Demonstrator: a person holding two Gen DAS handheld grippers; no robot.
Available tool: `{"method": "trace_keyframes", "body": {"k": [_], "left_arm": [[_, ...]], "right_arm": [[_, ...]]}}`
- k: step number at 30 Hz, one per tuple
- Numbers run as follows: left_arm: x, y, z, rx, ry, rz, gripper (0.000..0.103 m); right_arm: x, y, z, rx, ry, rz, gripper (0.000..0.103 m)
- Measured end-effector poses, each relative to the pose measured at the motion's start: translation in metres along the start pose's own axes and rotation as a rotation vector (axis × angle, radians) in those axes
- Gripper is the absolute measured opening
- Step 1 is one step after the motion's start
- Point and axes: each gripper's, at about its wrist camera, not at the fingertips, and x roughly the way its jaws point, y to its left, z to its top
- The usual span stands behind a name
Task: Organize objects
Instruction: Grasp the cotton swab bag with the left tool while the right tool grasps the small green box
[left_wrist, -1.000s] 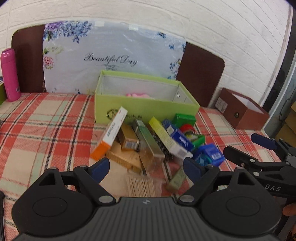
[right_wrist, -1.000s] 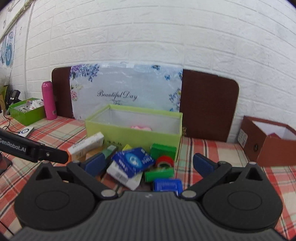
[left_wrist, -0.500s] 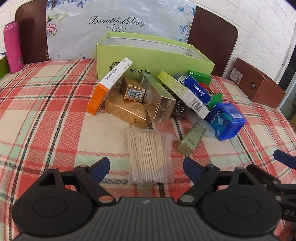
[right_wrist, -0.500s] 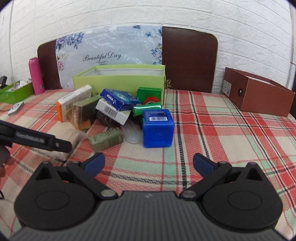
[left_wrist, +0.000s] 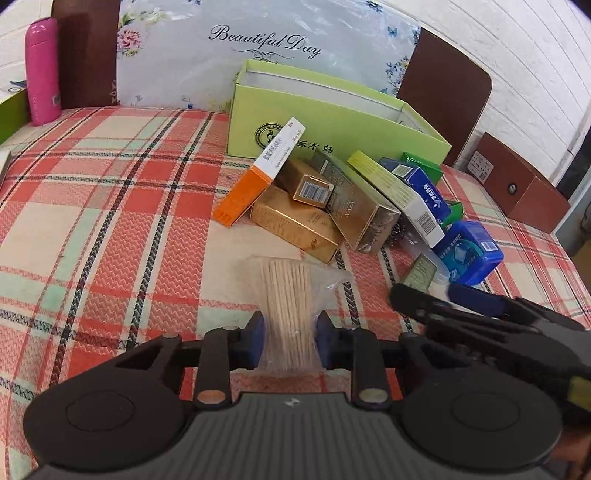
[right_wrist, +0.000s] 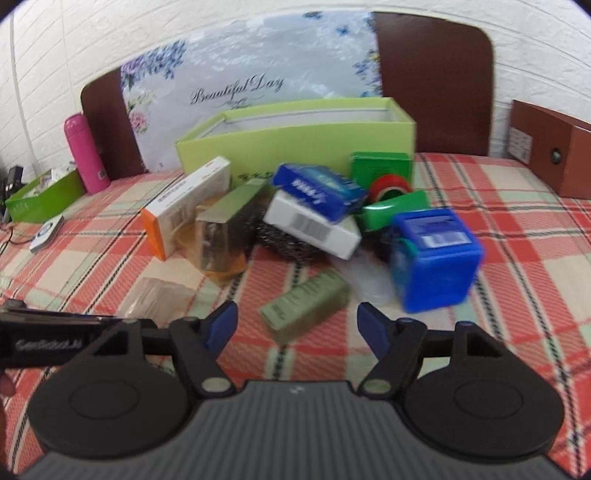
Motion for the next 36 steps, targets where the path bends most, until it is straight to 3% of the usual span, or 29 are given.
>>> {"method": "trace_keyframes", "body": {"k": [1, 2, 4, 5, 6, 8, 12, 14, 19, 23, 27, 33, 36], "left_arm": [[0.0, 0.0, 0.0, 0.001, 0.004, -0.001, 0.029], [0.0, -0.001, 0.0, 0.004, 0.008, -0.006, 0.029], [0.0, -0.002, -0.001, 0.01, 0.008, -0.018, 0.034], [0.0, -0.002, -0.001, 0.01, 0.007, -0.021, 0.041], [-0.001, -0.003, -0.001, 0.008, 0.004, -0.02, 0.054], [0.0, -0.006, -0.001, 0.007, -0.015, -0.01, 0.066], [0.011, -0.013, 0.002, 0.019, 0.004, 0.004, 0.069], [0.016, -0.014, 0.002, 0.014, 0.016, 0.002, 0.069], [0.018, -0.014, 0.001, 0.033, 0.019, -0.013, 0.067], [0.02, -0.011, 0.003, 0.035, 0.025, -0.015, 0.067], [0.019, -0.011, 0.004, 0.056, 0.035, -0.012, 0.049], [0.017, -0.009, 0.002, 0.069, 0.038, -0.016, 0.029], [0.015, -0.011, 0.001, 0.076, 0.043, -0.026, 0.026]], "right_arm": [[0.006, 0.001, 0.001, 0.005, 0.016, 0.006, 0.066], [0.01, 0.0, 0.0, 0.012, 0.029, 0.011, 0.045], [0.01, -0.006, -0.005, 0.007, 0.038, 0.013, 0.026], [0.004, -0.01, -0.008, -0.006, 0.031, 0.01, 0.023], [-0.002, -0.014, -0.011, -0.021, 0.034, 0.001, 0.022], [-0.017, -0.025, -0.017, -0.041, 0.038, 0.0, 0.022], [-0.038, -0.04, -0.026, -0.068, 0.047, -0.032, 0.023], [-0.043, -0.044, -0.026, -0.049, 0.035, -0.03, 0.03], [-0.037, -0.04, -0.019, -0.094, 0.018, -0.011, 0.041], [-0.025, -0.034, -0.012, -0.113, 0.009, -0.023, 0.042], [-0.011, -0.028, -0.009, -0.13, 0.029, -0.009, 0.042], [0.0, -0.019, -0.017, -0.168, 0.022, 0.0, 0.027], [-0.002, -0.018, -0.019, -0.16, 0.017, 0.011, 0.023]]}}
